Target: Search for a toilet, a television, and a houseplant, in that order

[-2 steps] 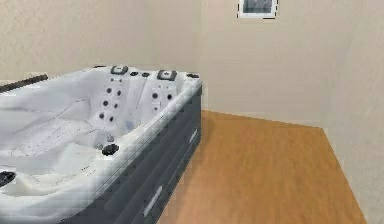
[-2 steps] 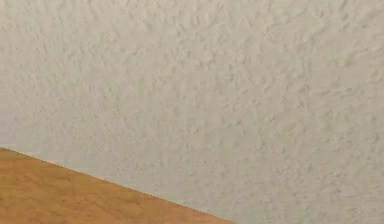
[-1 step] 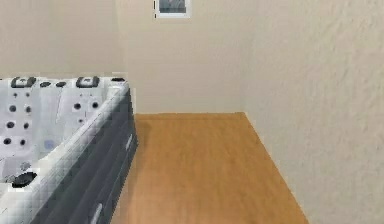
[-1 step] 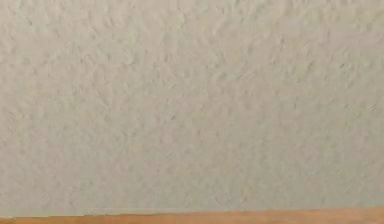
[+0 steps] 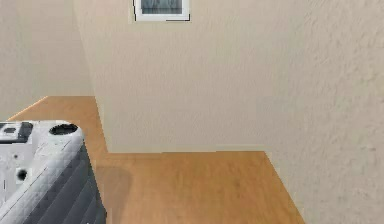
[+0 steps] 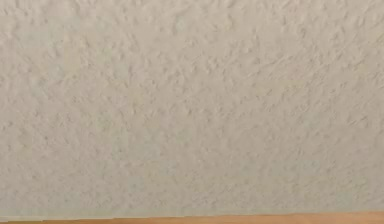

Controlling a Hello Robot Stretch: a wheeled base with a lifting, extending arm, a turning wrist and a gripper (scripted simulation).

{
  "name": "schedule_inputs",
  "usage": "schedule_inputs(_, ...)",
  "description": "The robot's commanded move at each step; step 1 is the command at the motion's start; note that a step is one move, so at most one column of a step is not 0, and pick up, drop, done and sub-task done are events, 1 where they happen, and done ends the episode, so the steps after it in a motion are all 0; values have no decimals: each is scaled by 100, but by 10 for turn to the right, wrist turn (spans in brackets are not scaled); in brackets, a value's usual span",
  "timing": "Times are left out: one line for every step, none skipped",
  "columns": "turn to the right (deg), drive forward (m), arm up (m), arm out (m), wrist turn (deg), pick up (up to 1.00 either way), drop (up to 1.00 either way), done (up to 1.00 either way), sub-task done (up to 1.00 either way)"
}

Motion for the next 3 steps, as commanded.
schedule_inputs(30,0,0,0,0,0,0,0,0)
schedule_inputs(0,100,0,0,0,0,0,0,0)
schedule_inputs(0,40,0,0,0,0,0,0,0)
